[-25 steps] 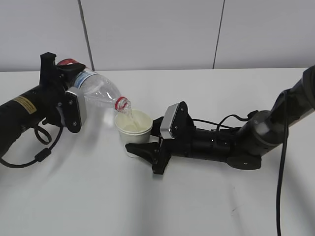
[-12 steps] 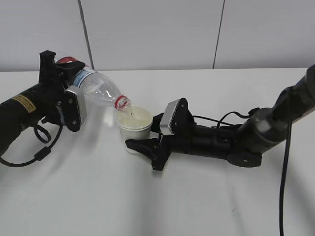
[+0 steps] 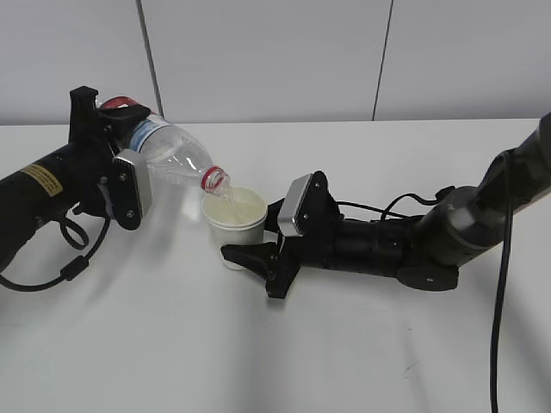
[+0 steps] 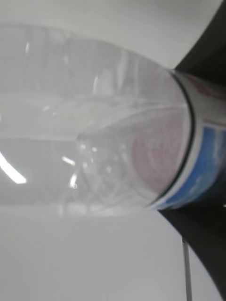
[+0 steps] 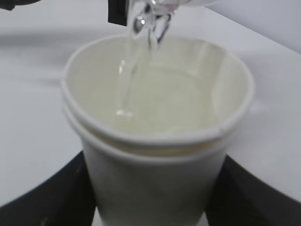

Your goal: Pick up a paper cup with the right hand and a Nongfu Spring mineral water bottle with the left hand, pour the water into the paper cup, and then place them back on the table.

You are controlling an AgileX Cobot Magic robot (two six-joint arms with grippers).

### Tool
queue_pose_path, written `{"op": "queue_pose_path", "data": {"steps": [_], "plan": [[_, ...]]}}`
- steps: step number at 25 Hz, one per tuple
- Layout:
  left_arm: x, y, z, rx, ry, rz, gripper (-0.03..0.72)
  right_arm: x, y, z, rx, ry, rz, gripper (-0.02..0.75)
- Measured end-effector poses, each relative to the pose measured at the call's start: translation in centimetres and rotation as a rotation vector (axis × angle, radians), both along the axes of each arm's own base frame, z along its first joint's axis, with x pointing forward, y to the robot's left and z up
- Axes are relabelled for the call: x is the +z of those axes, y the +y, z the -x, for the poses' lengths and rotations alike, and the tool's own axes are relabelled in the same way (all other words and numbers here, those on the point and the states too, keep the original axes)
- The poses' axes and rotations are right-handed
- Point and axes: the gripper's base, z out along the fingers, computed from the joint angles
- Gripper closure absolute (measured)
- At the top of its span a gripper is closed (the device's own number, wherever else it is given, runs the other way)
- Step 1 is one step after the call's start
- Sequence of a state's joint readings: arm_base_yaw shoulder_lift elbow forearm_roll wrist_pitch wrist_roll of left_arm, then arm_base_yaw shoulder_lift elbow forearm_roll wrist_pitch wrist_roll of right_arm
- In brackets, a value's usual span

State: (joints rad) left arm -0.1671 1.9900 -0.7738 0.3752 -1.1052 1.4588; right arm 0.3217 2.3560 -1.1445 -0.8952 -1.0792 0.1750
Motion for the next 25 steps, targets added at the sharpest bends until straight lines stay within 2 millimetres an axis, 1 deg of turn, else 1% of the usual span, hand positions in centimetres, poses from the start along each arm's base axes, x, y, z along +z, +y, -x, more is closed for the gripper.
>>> {"op": "queue_pose_path", "data": {"steps": [3,4,11,14,19,25], "plan": [[0.0,0.0,0.0,0.0,0.003,0.006,0.296,0.0,0.0,0.0,0.0,0.0,0.0,0.282],[0.0,0.0,0.0,0.007,0.019,0.036,0.296,0.0,0.0,0.0,0.0,0.0,0.0,0.282],[0.1,0.6,-0.3,0.096,0.206,0.446,0.296,0.0,0.0,0.0,0.0,0.0,0.0,0.282],[0.1,0.4,-0.3,0.102,0.268,0.574,0.296,0.1,0.0,0.0,0.0,-0.002,-0.006,0.282],[0.1,-0.6,0.0,0.084,0.372,0.756,0.296,0.1,-0.1,-0.2,-0.025,0.001,-0.019,0.282],[0.1,-0.9,0.1,0.084,0.544,1.069,0.296,0.2,-0.2,-0.4,-0.052,0.006,-0.03,0.282]]}}
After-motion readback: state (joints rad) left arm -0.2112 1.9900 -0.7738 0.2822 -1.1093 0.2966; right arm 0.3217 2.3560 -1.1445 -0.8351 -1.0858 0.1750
